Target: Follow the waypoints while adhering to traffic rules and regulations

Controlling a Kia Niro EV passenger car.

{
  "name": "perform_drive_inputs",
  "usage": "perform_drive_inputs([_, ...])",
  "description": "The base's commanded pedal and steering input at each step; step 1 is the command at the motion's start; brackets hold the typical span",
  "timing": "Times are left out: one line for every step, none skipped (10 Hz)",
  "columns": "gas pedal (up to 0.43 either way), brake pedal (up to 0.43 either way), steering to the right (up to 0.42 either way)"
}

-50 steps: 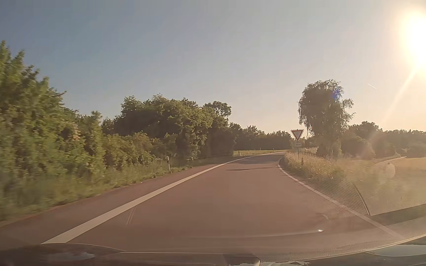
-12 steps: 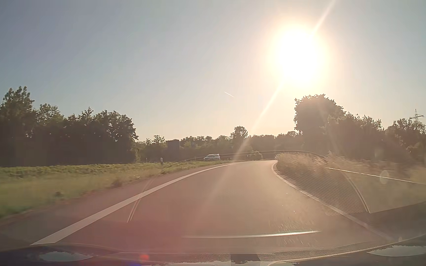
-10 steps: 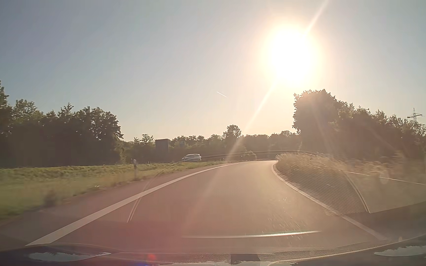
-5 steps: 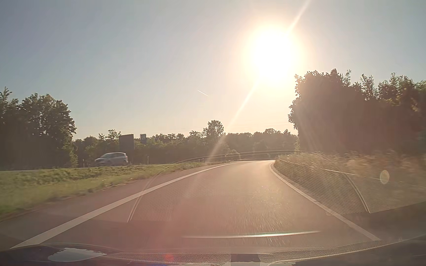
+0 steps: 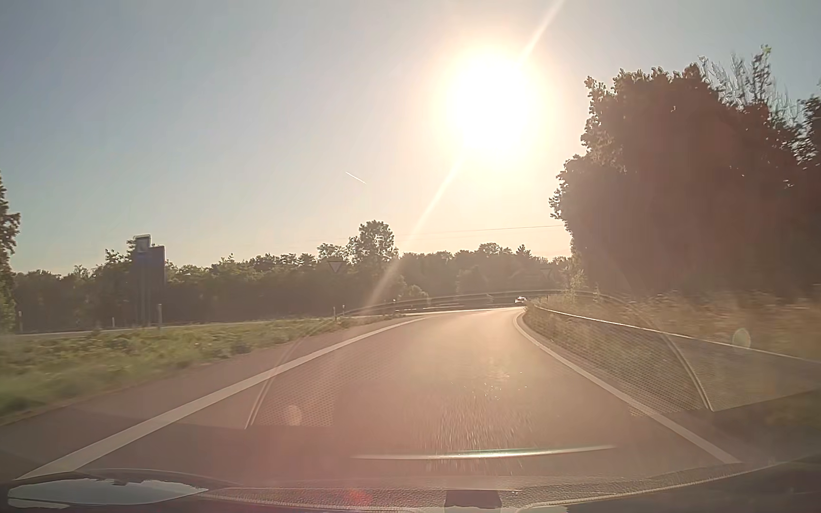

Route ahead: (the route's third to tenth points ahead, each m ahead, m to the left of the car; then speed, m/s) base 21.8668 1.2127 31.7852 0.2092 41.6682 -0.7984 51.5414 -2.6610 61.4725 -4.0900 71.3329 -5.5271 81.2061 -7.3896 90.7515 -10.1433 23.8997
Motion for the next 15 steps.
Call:
perform_drive_inputs([0.228,0.000,0.033])
perform_drive_inputs([0.228,0.000,0.033])
perform_drive_inputs([0.220,0.000,0.033])
perform_drive_inputs([0.220,0.000,0.033])
perform_drive_inputs([0.220,0.000,0.032])
perform_drive_inputs([0.220,0.000,0.032])
perform_drive_inputs([0.220,0.000,0.032])
perform_drive_inputs([0.220,0.000,0.031])
perform_drive_inputs([0.220,0.000,0.031])
perform_drive_inputs([0.220,0.000,0.030])
perform_drive_inputs([0.220,0.000,0.030])
perform_drive_inputs([0.220,0.000,0.030])
perform_drive_inputs([0.220,0.000,0.029])
perform_drive_inputs([0.220,0.000,0.029])
perform_drive_inputs([0.220,0.000,0.029])
